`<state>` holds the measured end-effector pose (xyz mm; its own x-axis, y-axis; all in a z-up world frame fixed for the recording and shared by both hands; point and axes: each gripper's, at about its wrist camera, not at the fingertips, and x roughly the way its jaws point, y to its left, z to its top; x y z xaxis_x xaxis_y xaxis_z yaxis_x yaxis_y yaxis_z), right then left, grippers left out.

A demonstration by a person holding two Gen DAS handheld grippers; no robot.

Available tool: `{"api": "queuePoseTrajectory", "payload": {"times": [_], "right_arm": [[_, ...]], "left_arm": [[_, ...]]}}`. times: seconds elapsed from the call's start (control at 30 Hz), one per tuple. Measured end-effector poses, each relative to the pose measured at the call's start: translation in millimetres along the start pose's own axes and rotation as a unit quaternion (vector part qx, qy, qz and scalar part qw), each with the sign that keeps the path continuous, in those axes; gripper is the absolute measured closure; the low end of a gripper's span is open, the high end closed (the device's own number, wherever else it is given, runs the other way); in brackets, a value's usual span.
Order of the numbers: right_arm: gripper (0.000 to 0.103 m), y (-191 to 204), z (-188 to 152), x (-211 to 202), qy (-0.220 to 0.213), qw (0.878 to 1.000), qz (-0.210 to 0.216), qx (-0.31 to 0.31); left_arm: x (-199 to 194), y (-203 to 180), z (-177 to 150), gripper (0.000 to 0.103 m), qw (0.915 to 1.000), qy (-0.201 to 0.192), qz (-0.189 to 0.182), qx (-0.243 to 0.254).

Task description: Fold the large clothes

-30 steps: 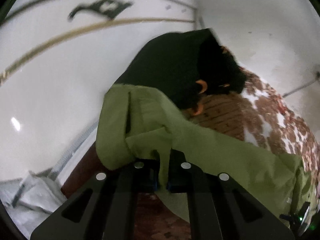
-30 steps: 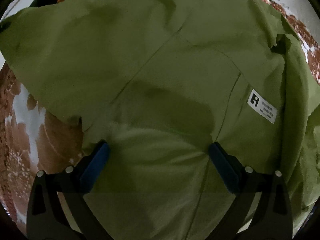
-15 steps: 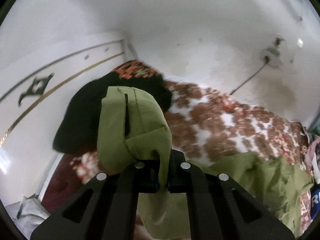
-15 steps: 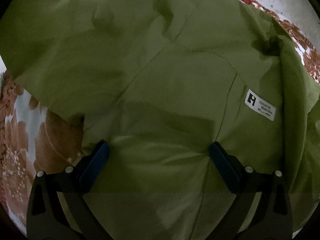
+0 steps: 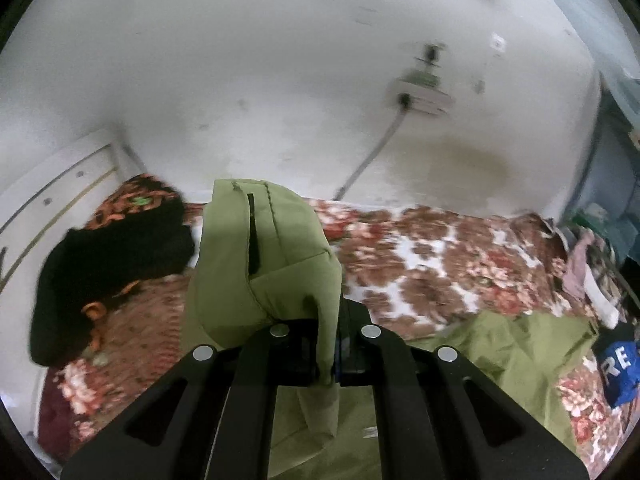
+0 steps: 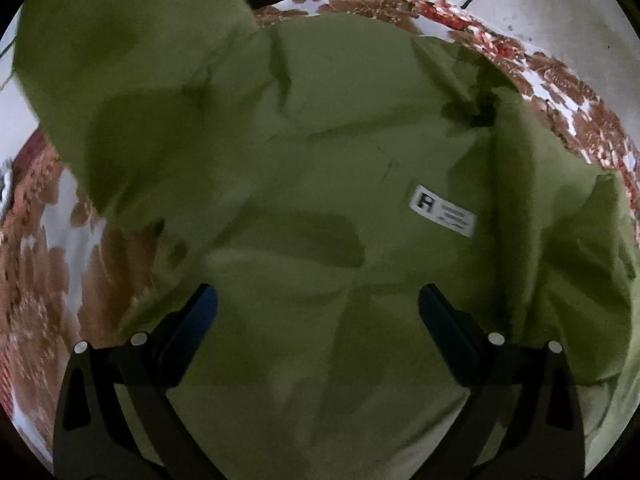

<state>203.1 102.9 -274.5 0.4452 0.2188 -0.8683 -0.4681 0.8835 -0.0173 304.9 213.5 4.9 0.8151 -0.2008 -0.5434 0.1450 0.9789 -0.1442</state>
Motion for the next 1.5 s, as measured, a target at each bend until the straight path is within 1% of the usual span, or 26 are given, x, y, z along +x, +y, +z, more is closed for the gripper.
{"api": "queuePoseTrajectory", "payload": {"times": [0.03,0.13,0.17,0.27,0.33,0.43,0.47,0.53,0.6,0.7,0.73,0.8,0.83,0.87,0.93,1.0,1.1,1.23,1.37,1.5], "right_arm": [[0.005,6.7,-10.7,-3.0,-0.001,1.000,-0.002,-0.006],[0.005,7.9,-18.5,1.6,-0.002,1.000,-0.003,-0.018],[0.005,-7.4,-14.7,11.3,0.001,1.000,0.000,-0.014],[0.005,-17.0,-12.1,17.7,0.010,1.000,0.013,0.000],[0.005,-16.5,-17.5,16.6,0.007,1.000,0.012,-0.004],[0.005,-11.1,-24.6,14.9,0.006,1.000,0.014,-0.012],[0.005,-9.6,-26.4,14.8,0.005,1.000,0.014,-0.016],[0.005,-7.9,-28.8,13.4,0.000,1.000,0.016,-0.024],[0.005,-6.5,-31.6,10.4,-0.005,0.999,0.021,-0.031],[0.005,-6.7,-35.7,8.2,-0.013,0.998,0.028,-0.046],[0.005,-6.4,-38.0,7.1,-0.015,0.998,0.030,-0.050],[0.005,-4.8,-44.5,3.3,-0.021,0.997,0.036,-0.057],[0.005,-4.1,-47.4,1.3,-0.022,0.997,0.039,-0.060],[0.005,-6.0,-47.5,1.0,-0.022,0.997,0.042,-0.062],[0.005,-7.3,-50.7,-2.0,-0.024,0.996,0.048,-0.065],[0.005,-10.0,-51.6,-2.6,-0.025,0.996,0.051,-0.072],[0.005,-13.3,-53.8,-3.5,-0.027,0.995,0.054,-0.083],[0.005,-16.5,-57.6,-3.7,-0.026,0.993,0.062,-0.096],[0.005,-16.3,-62.3,-5.7,-0.029,0.991,0.067,-0.108],[0.005,-17.9,-68.5,-8.8,-0.035,0.990,0.075,-0.117]], "left_arm": [[4.7,-10.3,1.0,0.099,1.0000,0.002,-0.005,0.002],[23.1,-45.5,2.8,0.099,0.9996,0.010,-0.023,0.011],[30.9,-58.1,2.7,0.099,0.9994,0.013,-0.031,0.009],[54.9,-94.1,-0.5,0.099,0.9984,0.020,-0.052,0.009],[73.3,-118.8,-8.3,0.099,0.9970,0.032,-0.070,0.002],[95.4,-158.5,-26.9,0.099,0.9953,0.049,-0.083,0.007],[103.2,-174.8,-36.5,0.099,0.9947,0.056,-0.085,0.015],[116.2,-205.5,-56.8,0.099,0.9936,0.068,-0.077,0.048],[127.7,-238.9,-81.5,0.099,0.9908,0.068,-0.069,0.095],[144.1,-274.7,-110.1,0.099,0.9814,0.084,-0.042,0.167],[150.7,-290.0,-123.2,0.099,0.9761,0.091,-0.039,0.194],[158.5,-309.8,-137.1,0.099,0.9663,0.098,-0.027,0.236],[162.3,-325.4,-148.6,0.099,0.9575,0.098,-0.019,0.271],[164.8,-337.9,-157.5,0.099,0.9506,0.098,-0.017,0.294],[168.2,-358.2,-171.0,0.099,0.9417,0.103,-0.020,0.320],[173.2,-381.2,-185.1,0.099,0.9327,0.110,-0.026,0.342],[179.6,-407.6,-200.0,0.099,0.9261,0.121,-0.038,0.355],[189.0,-433.1,-212.6,0.099,0.9235,0.133,-0.049,0.356],[198.2,-456.0,-230.4,0.099,0.9145,0.141,-0.052,0.375],[205.0,-477.9,-255.0,0.099,0.8992,0.152,-0.052,0.407]]}}
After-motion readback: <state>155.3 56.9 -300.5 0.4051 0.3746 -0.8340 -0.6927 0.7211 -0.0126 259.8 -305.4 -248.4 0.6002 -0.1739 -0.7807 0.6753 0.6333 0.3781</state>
